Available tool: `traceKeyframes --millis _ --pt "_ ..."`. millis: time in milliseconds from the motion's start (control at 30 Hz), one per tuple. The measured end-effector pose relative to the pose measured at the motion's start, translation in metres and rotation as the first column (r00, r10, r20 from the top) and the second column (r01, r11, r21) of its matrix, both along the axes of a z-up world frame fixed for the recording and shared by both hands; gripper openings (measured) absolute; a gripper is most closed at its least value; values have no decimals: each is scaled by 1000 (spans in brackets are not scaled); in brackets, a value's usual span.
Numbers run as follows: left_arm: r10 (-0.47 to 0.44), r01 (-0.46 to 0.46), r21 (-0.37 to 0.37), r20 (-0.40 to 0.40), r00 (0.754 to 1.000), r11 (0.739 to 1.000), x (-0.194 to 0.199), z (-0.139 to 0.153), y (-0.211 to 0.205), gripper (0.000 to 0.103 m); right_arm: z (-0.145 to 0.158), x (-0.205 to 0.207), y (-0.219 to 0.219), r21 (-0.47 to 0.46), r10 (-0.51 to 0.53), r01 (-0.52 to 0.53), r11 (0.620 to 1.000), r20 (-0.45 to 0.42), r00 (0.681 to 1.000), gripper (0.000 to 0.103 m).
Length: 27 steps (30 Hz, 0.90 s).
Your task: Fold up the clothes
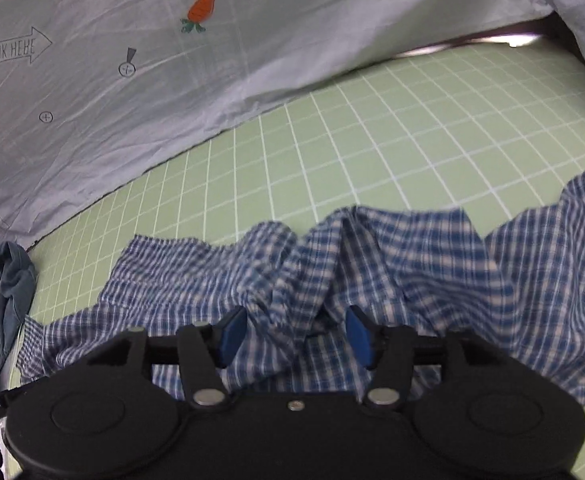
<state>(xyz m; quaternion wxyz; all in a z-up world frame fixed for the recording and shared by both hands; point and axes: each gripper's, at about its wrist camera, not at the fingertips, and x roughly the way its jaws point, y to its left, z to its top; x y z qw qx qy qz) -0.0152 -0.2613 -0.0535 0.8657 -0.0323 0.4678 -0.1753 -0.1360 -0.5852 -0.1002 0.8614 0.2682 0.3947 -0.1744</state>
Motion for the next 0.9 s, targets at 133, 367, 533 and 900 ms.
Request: traceKeyframes --millis 133,367,533,900 --pt "-11 13 -47 23 1000 999 22 7 -12 59 10 22 1 -59 47 -46 997 27 999 62" --pt "-175 164 -99 -122 977 982 57 -21 -59 59 -16 71 0 6 76 -76 997 -66 995 62" --pt "-233 231 -33 -168 958 972 64 -41 -76 53 -22 78 -1 12 121 -121 993 -117 986 56" --pt "-133 144 -119 95 987 982 150 0 -102 5 27 194 -35 -106 216 -204 973 118 969 7"
